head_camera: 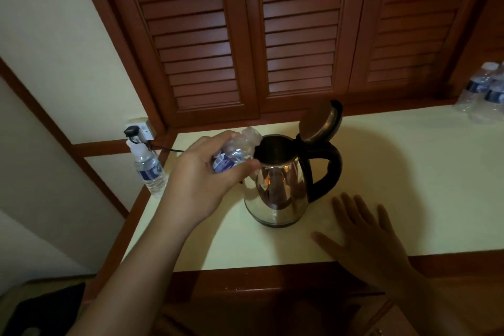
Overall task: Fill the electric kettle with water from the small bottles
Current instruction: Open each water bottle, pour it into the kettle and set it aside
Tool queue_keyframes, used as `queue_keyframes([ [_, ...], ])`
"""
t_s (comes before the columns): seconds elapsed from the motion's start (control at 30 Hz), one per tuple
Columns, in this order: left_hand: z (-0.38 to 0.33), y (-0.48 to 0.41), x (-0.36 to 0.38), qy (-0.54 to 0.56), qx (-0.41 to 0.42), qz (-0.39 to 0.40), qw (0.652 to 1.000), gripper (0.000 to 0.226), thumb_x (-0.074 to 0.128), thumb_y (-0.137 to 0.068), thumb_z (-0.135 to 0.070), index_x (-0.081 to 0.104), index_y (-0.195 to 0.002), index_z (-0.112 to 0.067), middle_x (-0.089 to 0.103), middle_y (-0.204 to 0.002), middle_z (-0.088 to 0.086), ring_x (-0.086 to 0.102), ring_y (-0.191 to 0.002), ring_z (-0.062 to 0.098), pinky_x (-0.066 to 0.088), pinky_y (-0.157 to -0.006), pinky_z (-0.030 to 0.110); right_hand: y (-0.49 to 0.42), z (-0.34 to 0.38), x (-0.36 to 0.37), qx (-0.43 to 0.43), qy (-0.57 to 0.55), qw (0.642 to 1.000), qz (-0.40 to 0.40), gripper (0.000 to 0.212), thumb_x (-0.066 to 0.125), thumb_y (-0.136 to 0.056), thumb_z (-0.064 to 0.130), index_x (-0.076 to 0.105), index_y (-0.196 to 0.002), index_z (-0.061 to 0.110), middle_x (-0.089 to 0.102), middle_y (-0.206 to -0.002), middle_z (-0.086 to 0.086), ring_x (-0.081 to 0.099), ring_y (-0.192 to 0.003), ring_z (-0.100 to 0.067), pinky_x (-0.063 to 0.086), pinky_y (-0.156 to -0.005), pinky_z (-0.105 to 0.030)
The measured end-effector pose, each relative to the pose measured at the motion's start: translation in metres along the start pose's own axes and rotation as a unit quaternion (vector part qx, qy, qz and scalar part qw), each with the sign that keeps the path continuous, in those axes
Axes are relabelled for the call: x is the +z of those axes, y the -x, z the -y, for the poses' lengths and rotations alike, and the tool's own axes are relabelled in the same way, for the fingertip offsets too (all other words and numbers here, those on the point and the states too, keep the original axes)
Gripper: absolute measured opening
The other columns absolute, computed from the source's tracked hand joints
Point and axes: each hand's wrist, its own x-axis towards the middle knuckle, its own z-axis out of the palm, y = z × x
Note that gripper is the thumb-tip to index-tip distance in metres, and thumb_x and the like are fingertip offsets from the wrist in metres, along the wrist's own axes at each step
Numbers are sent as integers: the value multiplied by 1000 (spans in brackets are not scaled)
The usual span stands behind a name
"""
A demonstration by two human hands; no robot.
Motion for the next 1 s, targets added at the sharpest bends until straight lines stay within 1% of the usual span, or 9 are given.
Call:
queue_keyframes([
  [0.1, 3, -18, 1, -130, 21, 17, 991, 59, 78, -82, -56, 66, -136, -35, 63, -112, -12, 61, -101, 10, 52, -83, 28, 0, 0, 1, 8, -2, 1000, 7, 100, -4, -79, 91, -19, -158, 30, -24, -165, 3, -23, -151, -19, -10, -123, -53],
  [0.17, 5, -29, 1, -194, 40, 35, 980, 64, 77, -83, -59, 63, -140, -35, 64, -117, -8, 62, -105, 18, 56, -84, 39, -1, 0, 1, 15, -4, 1000, 8, 101, -3, -79, 92, -16, -158, 31, -22, -166, 4, -22, -152, -18, -11, -123, -52],
  [0.23, 7, -37, 0, -256, 66, 53, 963, 66, 76, -84, -62, 60, -143, -36, 64, -124, -7, 64, -109, 21, 55, -84, 39, -1, 2, 0, 20, -6, 1000, 9, 101, -3, -78, 92, -15, -158, 32, -21, -166, 5, -21, -152, -17, -11, -123, -51],
  [0.3, 6, -44, 0, -321, 79, 71, 941, 72, 72, -84, -66, 54, -147, -38, 61, -132, -10, 62, -119, 20, 47, -89, 38, 0, 2, -1, 22, -5, 1000, 9, 101, -4, -78, 92, -14, -159, 32, -20, -167, 5, -20, -153, -17, -10, -123, -51],
  [0.37, 3, -49, 0, -364, 78, 88, 924, 74, 69, -85, -70, 50, -150, -41, 58, -136, -12, 57, -126, 19, 38, -94, 44, 0, 2, -1, 22, -8, 1000, 10, 102, -4, -77, 92, -13, -159, 31, -19, -167, 5, -20, -153, -17, -11, -123, -51],
  [0.53, -1, -55, -2, -414, 104, 93, 899, 67, 69, -83, -69, 52, -144, -46, 57, -137, -14, 54, -126, 20, 32, -93, 47, 2, 2, -2, 20, -15, 1000, 4, 101, -2, -79, 92, -12, -159, 31, -18, -167, 4, -20, -153, -17, -11, -123, -51],
  [0.7, -5, -61, 1, -447, 125, 101, 880, 68, 65, -88, -66, 45, -150, -47, 53, -142, -14, 49, -128, 18, 30, -98, 50, 2, 2, -1, 19, -23, 1000, 2, 102, -2, -78, 92, -12, -159, 31, -19, -167, 5, -21, -152, -17, -11, -123, -51],
  [0.9, -9, -67, 1, -480, 153, 113, 856, 57, 66, -92, -58, 47, -145, -50, 53, -140, -14, 49, -126, 17, 32, -106, 61, 2, 1, -1, 17, -18, 1000, -1, 102, -1, -79, 91, -11, -160, 30, -17, -167, 3, -19, -153, -17, -10, -123, -52],
  [1.0, -10, -72, 1, -499, 166, 128, 841, 59, 67, -92, -55, 47, -147, -49, 54, -140, -13, 48, -129, 19, 28, -109, 67, 1, 1, -1, 17, -20, 1000, -1, 102, -3, -78, 92, -11, -159, 30, -17, -168, 4, -19, -153, -17, -11, -123, -51],
])
